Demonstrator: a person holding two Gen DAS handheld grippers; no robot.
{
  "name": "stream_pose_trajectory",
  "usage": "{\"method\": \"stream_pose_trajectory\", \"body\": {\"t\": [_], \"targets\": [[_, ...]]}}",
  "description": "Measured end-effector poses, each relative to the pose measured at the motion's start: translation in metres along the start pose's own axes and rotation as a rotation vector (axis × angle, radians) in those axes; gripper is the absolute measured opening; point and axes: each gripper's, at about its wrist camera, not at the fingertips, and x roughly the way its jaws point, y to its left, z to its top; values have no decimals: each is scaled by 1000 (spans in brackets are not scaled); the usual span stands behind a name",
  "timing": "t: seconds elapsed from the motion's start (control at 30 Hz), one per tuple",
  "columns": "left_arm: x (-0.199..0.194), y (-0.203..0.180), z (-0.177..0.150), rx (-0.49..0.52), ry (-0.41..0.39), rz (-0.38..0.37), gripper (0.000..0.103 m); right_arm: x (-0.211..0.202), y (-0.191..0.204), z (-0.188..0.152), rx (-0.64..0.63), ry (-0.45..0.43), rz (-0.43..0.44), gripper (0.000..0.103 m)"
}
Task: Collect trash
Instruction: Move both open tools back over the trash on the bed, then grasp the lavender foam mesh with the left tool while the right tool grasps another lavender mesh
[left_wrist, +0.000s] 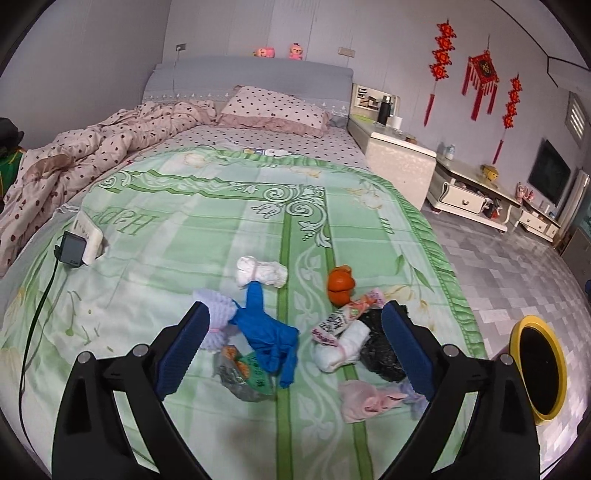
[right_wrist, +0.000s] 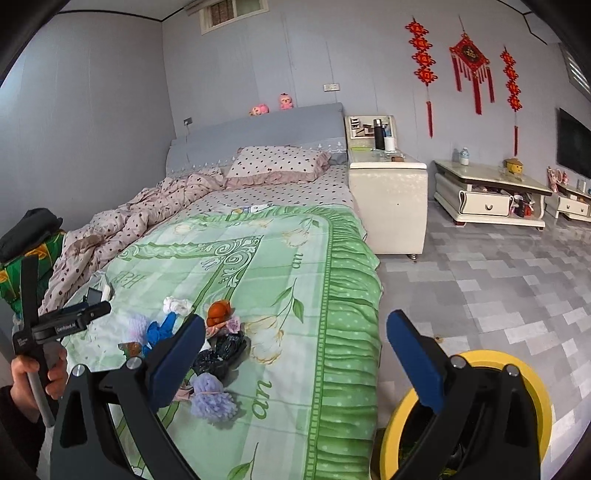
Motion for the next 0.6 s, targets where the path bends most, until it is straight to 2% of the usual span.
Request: {"method": "stream_pose_trajectory", "body": {"t": [0.13,0.33,0.6], "targets": [[16,33,2,-42,20,39,90,25,20,-10,-36,41,15,95],[46,73,-1,-94,56,82,90,70,45,-30,-85,148,46,95],[97,97,-10,-133,118,98,90,116,62,-64,-93,278,106,95]]}}
